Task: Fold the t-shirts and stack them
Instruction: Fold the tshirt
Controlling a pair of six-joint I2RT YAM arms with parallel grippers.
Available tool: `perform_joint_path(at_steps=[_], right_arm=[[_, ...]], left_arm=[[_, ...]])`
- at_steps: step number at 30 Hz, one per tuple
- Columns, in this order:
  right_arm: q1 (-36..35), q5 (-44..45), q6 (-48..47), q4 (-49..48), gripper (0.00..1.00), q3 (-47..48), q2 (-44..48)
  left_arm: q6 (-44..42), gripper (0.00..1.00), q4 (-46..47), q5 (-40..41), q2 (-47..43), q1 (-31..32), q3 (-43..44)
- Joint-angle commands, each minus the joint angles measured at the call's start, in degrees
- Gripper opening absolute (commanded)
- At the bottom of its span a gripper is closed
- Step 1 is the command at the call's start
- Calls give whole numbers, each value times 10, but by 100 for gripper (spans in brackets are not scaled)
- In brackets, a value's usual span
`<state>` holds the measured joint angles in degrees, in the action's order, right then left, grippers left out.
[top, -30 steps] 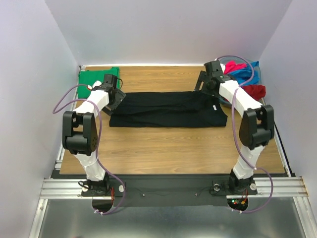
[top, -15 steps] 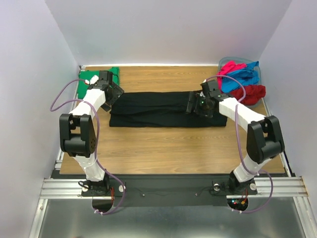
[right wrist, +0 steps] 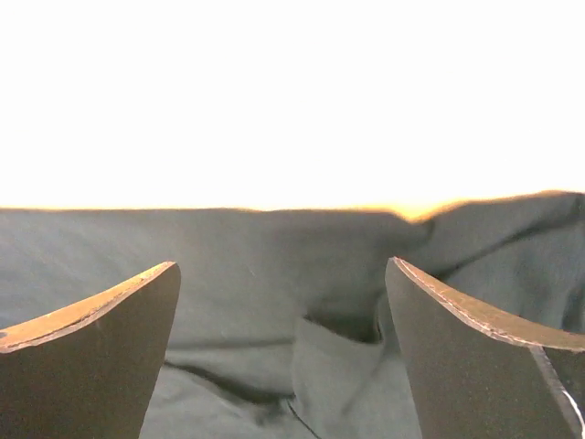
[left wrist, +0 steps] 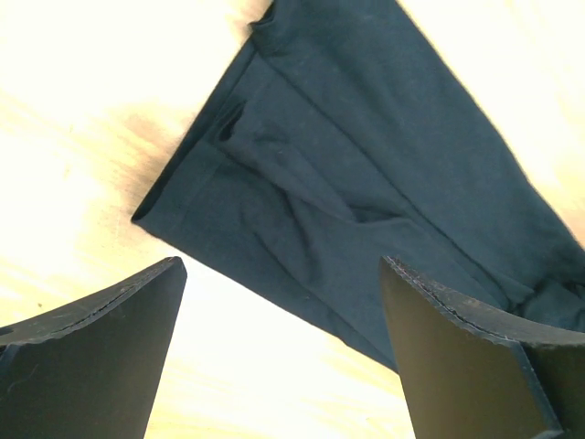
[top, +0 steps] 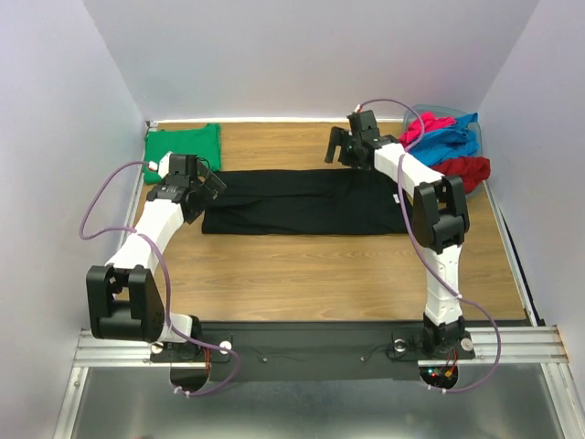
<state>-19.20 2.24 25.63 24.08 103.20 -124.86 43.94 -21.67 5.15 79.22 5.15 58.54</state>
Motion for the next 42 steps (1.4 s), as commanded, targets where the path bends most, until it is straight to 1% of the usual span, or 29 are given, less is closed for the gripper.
perform_joint_path(at_steps=[1,5,6,8,9,10,12,13,16,17,19,22,23,26,29,31,33,35,36,40,42], right_arm=[[1,19,-34,-26,100,46,8],[1,28,-34,-26,100,-30,81],[1,36,-30,-26,100,-81,128],[1,57,-16,-26,100,-140,176],[1,85,-3,-27,100,-196,226],[1,95,2,-27,100,-228,247],[1,111,12,-26,100,-275,287],[1,113,15,-26,100,-320,317],[1,116,31,-26,100,-367,363],[1,116,35,-26,100,-388,370],[1,117,36,-26,100,-403,393],[1,119,36,-25,100,-411,409],[1,120,36,-26,100,-417,420],[1,119,32,-26,100,-426,433],[1,140,23,-25,100,-438,443],[2,150,21,-24,100,-445,450],[1,149,21,-25,100,-447,455],[1,151,23,-25,100,-448,455],[1,156,24,-25,100,-449,453],[1,158,27,-25,100,-440,418],[1,157,30,-25,100,-427,386]], left_arm=[[-16,98,30,-9,-15,4,-5],[-11,99,48,-19,9,31,2],[-11,98,54,-18,19,47,8],[-11,99,56,-20,56,60,30],[-12,99,58,-19,71,72,39],[-14,98,59,-19,85,76,48],[-21,98,65,-30,134,79,75],[-24,99,66,-32,168,79,96],[-36,98,60,-33,218,78,131],[-37,98,47,-32,249,77,155],[-40,98,44,-23,281,77,185],[-41,98,44,12,305,75,216],[-40,98,32,34,324,71,245],[-46,98,1,63,362,64,313],[-47,98,-21,79,393,49,364],[-44,98,-53,79,414,36,400],[-42,98,-74,80,415,36,409],[-48,98,-66,59,386,41,383],[-51,98,-44,55,368,44,365],[-58,98,-19,62,276,74,285],[-56,99,5,59,221,87,231]])
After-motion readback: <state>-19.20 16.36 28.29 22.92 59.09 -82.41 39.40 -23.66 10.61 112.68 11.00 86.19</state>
